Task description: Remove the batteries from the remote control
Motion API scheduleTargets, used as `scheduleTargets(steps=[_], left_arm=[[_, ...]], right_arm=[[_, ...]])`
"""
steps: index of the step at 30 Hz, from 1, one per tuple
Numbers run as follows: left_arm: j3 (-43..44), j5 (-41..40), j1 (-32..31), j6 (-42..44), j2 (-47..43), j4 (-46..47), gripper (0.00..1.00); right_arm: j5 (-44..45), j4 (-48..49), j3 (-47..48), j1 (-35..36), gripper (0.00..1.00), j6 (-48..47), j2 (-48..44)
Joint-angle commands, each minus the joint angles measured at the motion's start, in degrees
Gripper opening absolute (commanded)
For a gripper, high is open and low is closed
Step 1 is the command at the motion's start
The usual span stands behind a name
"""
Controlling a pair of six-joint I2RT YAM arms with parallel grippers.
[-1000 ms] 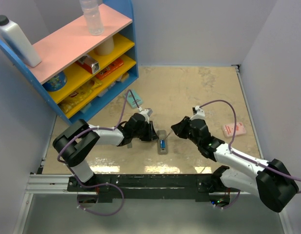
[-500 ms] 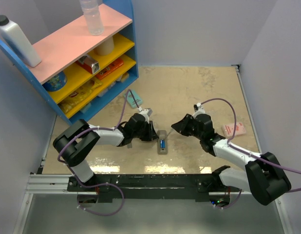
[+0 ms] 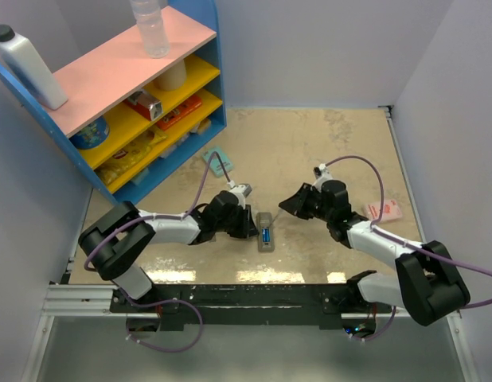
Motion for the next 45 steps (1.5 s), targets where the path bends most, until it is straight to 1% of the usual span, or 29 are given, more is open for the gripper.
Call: scheduleTargets(steps=[1, 8, 10, 13, 15, 20, 23, 28, 32, 36, 39, 45], left_arm=[[-0.28, 0.55, -0.55, 1.48, -1.79, 0.95, 0.25], [-0.01, 0.99, -0.64, 1.57, 1.20, 2.62, 0.27], [-0.01, 0.64, -0.55, 1.48, 2.43, 2.71, 0.26], [0.07, 0.63, -0.63, 1.30, 4.10, 2.97, 0.26], [0.42, 0.72, -0.63, 1.39, 5.24, 2.54, 0.26], [-0.01, -0.50, -0.55, 1.39, 5.42, 2.10, 0.25], [-0.28, -0.95, -0.63, 1.48, 5.42, 1.92, 0.25], [-0.72, -1.03, -0.63, 1.48, 5.42, 2.09, 0.25], [-1.07, -1.12, -0.55, 1.57, 5.42, 2.36, 0.25], [-0.98, -1.21, -0.63, 1.57, 5.51, 2.53, 0.25], [-0.98, -1.21, -0.55, 1.48, 5.42, 3.15, 0.25], [-1.25, -1.12, -0.55, 1.30, 5.34, 3.41, 0.24]], right_arm=[[-2.34, -3.49, 3.08, -0.28, 0.00, -3.36, -0.65], [-4.36, -4.45, 3.96, -1.25, 0.00, -5.47, 3.12], [-5.41, -5.07, 5.27, -2.12, 0.00, -7.74, 6.81], [-12.08, -4.11, 7.12, -4.94, 0.00, -9.68, 12.86], [-14.46, -4.28, 8.26, -5.47, 0.00, -10.48, 14.37], [-17.28, -5.33, 10.99, -5.91, 0.00, -12.06, 17.18], [-20.70, -5.08, 12.75, -7.22, 0.00, -12.59, 19.90], [-24.04, -5.34, 16.26, -8.19, 0.00, -11.98, 22.90], [-27.11, -4.46, 17.76, -8.19, 0.00, -11.01, 23.52], [-28.70, -5.16, 18.64, -8.19, 0.00, -11.10, 22.91], [-29.93, -3.85, 18.82, -8.11, 0.00, -9.61, 22.29], [-28.62, -2.00, 18.11, -8.11, 0.00, -7.59, 19.39]])
